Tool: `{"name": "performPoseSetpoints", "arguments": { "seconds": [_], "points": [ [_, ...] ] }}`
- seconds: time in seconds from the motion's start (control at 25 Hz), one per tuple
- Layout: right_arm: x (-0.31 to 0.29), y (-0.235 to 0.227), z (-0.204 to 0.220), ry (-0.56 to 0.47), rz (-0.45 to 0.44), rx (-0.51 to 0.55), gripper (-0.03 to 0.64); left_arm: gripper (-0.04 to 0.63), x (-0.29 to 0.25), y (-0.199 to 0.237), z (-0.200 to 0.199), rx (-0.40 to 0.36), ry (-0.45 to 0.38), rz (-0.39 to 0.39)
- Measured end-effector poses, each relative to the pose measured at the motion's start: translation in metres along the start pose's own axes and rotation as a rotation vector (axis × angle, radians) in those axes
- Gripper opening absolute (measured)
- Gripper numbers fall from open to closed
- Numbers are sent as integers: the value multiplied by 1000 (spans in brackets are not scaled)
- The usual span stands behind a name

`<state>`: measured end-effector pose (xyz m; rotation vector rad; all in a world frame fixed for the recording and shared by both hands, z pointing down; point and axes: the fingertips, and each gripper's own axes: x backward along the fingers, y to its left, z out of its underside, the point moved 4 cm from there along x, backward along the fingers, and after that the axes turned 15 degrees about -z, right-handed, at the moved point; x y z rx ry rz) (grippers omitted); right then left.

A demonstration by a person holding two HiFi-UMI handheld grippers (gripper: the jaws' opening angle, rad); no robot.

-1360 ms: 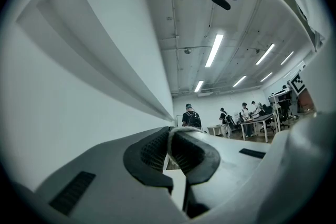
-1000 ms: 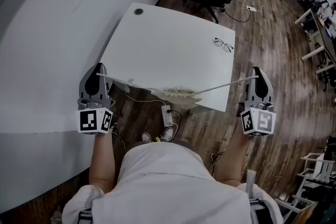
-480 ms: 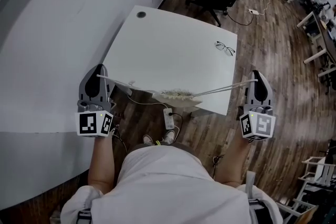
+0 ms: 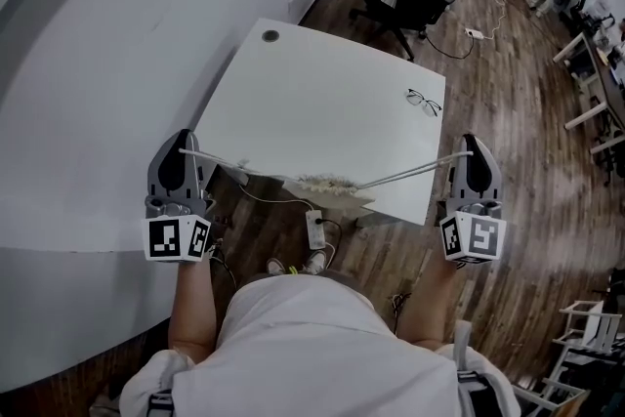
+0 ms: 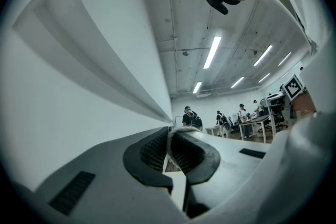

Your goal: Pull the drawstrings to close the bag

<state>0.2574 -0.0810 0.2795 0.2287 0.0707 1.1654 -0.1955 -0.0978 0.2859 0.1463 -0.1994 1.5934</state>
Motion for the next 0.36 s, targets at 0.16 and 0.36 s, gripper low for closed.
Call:
{"name": "performPoseSetpoints", "arguments": {
  "seconds": [0.16,0.36],
  "points": [
    [-6,5,-2,4,7,6,43,18,-3,12,4,8,4,-6],
    [-11,6,-4,11,19,10,43,18,-10,14,5,15,15,11]
  ]
}}
